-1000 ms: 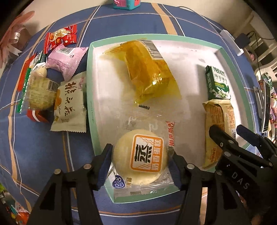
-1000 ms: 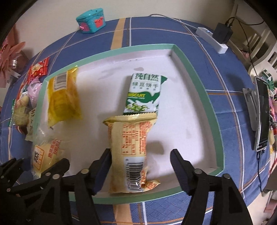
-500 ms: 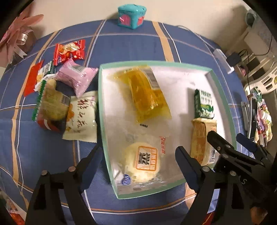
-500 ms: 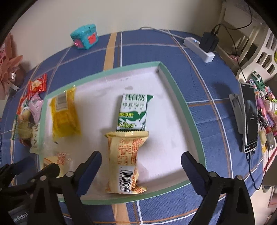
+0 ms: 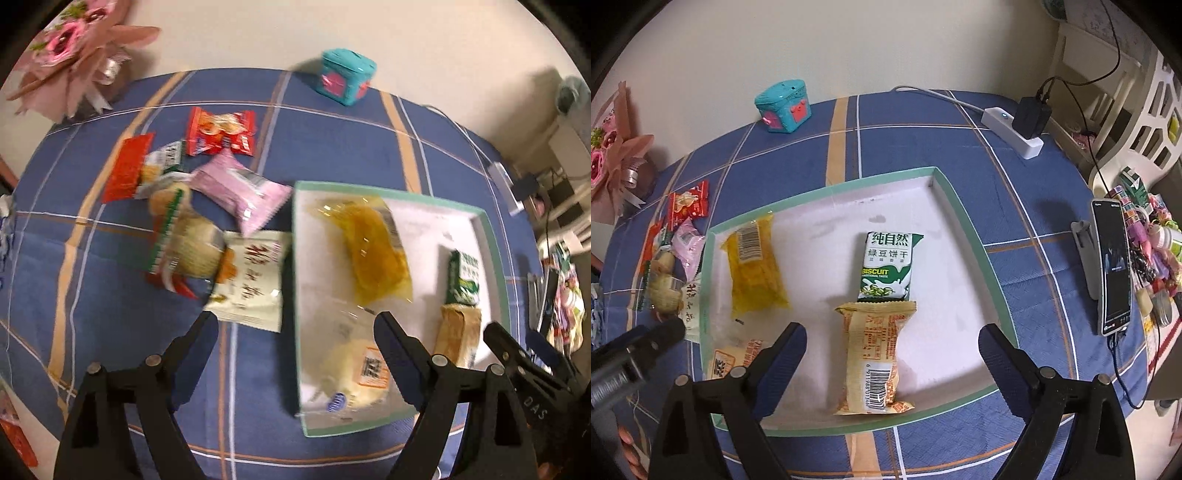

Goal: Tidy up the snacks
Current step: 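Withdraw both tools from the tray toward the remaining snacks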

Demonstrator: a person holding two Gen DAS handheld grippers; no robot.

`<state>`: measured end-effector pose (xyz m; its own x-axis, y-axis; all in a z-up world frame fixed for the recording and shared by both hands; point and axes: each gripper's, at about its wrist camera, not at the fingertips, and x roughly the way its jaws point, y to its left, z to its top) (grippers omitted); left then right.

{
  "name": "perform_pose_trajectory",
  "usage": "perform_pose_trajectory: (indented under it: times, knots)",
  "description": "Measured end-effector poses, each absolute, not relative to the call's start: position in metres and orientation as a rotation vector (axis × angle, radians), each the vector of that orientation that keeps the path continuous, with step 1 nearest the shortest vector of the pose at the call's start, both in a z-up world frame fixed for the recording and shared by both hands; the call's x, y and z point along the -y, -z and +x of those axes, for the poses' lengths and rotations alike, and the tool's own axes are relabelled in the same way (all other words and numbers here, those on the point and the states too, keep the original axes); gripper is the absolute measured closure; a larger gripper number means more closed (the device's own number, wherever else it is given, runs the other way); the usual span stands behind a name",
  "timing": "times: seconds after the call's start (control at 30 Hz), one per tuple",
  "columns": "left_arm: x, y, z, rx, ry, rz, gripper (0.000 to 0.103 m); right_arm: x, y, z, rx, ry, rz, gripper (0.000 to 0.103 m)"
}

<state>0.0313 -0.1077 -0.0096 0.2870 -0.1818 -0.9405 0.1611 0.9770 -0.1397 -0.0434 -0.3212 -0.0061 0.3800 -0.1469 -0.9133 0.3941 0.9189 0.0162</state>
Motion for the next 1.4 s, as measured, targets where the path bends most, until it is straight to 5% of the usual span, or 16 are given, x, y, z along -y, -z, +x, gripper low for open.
perform_pose_trajectory:
  times: [0.3, 0.4, 1.4]
  knots:
    - [0.078, 0.009, 0.043, -1.244, 0.142, -0.068, 0.016, 0.314, 0.008, -0.041, -1.140, 0.340, 0.234, 0.007]
    - [0.067, 0.009, 0.047, -1.226, 0.086, -0.057, 0.000, 0.310, 0.007, -0.040, -1.139, 0.334, 0.231, 0.005]
    - [-0.089, 0.012, 0.067, -1.142, -0.213, -0.289, 0.000, 0.166, 0.007, 0.020, -1.067, 0.067, 0.205, 0.000]
